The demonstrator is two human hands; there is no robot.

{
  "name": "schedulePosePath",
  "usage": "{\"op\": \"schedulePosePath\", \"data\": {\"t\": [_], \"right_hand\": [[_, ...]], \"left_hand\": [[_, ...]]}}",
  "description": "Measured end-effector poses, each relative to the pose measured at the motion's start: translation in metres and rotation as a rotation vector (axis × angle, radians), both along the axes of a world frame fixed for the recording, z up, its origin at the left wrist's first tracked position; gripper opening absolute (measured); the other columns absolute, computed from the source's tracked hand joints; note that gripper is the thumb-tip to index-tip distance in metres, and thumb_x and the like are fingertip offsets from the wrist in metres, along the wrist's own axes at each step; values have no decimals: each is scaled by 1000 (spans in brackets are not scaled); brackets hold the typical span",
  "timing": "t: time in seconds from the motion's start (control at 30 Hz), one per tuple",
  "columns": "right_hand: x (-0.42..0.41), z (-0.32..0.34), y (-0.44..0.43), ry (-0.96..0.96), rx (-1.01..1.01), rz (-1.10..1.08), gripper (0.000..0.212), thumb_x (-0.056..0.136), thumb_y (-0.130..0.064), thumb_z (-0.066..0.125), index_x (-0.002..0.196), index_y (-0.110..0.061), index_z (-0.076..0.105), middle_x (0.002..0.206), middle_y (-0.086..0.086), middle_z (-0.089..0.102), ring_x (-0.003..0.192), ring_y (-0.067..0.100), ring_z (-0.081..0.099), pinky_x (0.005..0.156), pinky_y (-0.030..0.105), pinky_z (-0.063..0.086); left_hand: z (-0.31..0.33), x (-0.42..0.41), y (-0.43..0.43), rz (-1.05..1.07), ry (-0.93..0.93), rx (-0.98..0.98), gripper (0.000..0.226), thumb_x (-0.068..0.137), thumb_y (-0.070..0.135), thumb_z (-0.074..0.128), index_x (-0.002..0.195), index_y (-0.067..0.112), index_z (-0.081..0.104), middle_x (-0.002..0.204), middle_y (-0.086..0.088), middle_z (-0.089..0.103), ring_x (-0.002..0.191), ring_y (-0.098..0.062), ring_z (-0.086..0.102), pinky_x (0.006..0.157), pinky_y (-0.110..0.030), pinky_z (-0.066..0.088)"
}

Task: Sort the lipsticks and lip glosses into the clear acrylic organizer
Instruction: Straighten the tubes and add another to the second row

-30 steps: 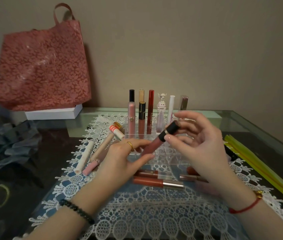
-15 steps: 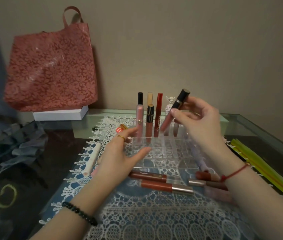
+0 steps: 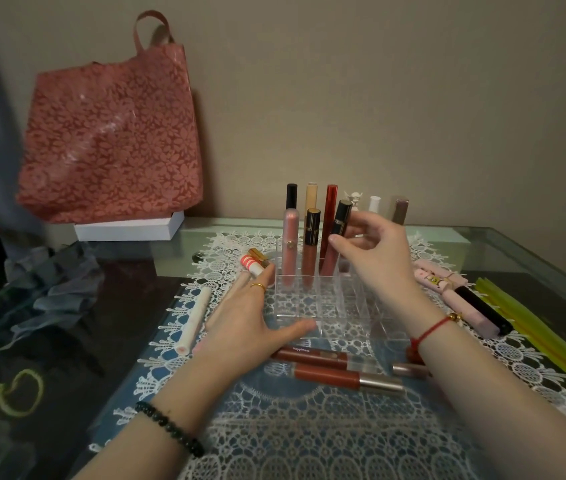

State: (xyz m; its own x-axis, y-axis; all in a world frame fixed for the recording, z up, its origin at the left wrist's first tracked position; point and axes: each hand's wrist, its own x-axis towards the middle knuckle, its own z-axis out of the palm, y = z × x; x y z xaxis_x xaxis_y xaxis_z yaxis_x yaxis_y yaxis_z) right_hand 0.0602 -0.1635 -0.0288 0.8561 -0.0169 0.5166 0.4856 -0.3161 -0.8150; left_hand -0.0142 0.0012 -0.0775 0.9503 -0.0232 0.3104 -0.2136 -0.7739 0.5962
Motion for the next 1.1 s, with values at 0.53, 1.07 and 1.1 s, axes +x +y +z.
{"op": "schedulePosePath", "data": {"t": [0.53,1.07,1.1], "right_hand": [[2,-7,1,41,-43,28,49,73,-19,71,119,-20,53,89,-14,57,74,-1,59,57,7,50],[-6,-2,-3,33,-33,53,39,73,-15,72,109,-21,58,87,-7,62,77,3,61,61,11,50],[-7,0,-4,25,-22,50,38,73,-15,72,108,-21,58,87,-7,63,76,2,61,61,10,50]], "left_hand": [[-1,3,2,0,1,40,118,42,89,40,141,28,15,141,6,37,130,-12,33,104,-40,34],[16,-9,7,95,-201,189,107,59,81,22,142,16,4,117,-2,56,108,-15,48,96,-31,35],[18,-9,12,123,-241,218,103,63,79,22,142,14,7,107,-2,58,104,-17,51,92,-31,36]]}}
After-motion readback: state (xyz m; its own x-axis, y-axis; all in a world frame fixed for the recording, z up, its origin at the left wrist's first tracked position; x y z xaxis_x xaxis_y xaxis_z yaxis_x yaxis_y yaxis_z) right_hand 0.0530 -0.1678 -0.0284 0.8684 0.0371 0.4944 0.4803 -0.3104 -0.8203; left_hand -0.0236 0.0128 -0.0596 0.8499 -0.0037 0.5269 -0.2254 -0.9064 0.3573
